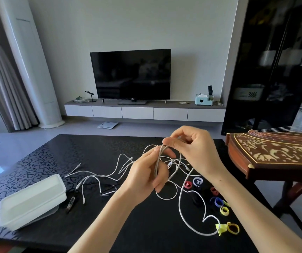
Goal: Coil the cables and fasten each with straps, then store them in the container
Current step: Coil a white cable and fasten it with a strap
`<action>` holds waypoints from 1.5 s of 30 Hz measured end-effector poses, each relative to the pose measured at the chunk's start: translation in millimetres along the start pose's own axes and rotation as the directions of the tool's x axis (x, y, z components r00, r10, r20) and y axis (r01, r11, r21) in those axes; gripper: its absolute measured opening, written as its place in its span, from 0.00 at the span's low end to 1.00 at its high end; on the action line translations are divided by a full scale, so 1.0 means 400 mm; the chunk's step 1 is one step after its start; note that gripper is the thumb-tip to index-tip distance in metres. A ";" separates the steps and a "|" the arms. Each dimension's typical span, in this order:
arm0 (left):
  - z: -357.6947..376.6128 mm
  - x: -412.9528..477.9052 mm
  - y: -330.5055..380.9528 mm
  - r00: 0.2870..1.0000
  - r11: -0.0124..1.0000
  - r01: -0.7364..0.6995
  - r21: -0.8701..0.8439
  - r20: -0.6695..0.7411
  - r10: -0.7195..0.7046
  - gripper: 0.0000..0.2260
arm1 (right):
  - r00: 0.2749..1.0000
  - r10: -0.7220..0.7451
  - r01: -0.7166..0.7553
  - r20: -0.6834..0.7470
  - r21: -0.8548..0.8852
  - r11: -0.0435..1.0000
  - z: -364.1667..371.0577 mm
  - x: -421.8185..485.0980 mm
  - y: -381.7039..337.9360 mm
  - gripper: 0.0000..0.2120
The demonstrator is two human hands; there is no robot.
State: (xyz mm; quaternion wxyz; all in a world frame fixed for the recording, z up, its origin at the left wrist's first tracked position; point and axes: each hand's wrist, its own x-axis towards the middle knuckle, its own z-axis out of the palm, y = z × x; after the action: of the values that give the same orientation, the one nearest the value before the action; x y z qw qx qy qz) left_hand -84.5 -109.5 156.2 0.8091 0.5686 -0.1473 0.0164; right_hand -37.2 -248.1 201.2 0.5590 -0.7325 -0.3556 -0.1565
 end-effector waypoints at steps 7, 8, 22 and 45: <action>-0.064 -0.014 0.028 0.975 0.935 -0.028 -0.352 0.196 0.103 0.17 | 0.980 0.163 -0.184 0.117 0.195 0.964 -0.012 0.017 0.119 0.05; -0.068 -0.016 0.036 0.968 0.930 -0.026 -0.366 0.223 0.115 0.19 | 0.974 0.191 -0.213 0.119 0.216 0.953 -0.006 0.007 0.139 0.04; -0.079 0.042 0.086 0.970 0.979 -0.150 0.136 -0.172 0.172 0.20 | 0.838 0.245 -0.088 0.488 -0.322 0.943 0.144 -0.165 0.123 0.19; -0.129 -0.034 0.032 0.951 0.916 0.039 -0.399 0.295 0.088 0.19 | 0.988 0.110 -0.111 0.112 0.007 0.994 0.043 0.040 0.186 0.04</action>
State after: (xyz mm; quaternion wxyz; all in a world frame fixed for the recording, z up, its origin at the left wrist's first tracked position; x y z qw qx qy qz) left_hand -88.7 -55.2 148.4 0.8750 0.3850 -0.2786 -0.0925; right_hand 22.9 -235.8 153.0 0.5509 -0.7549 -0.3462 -0.0819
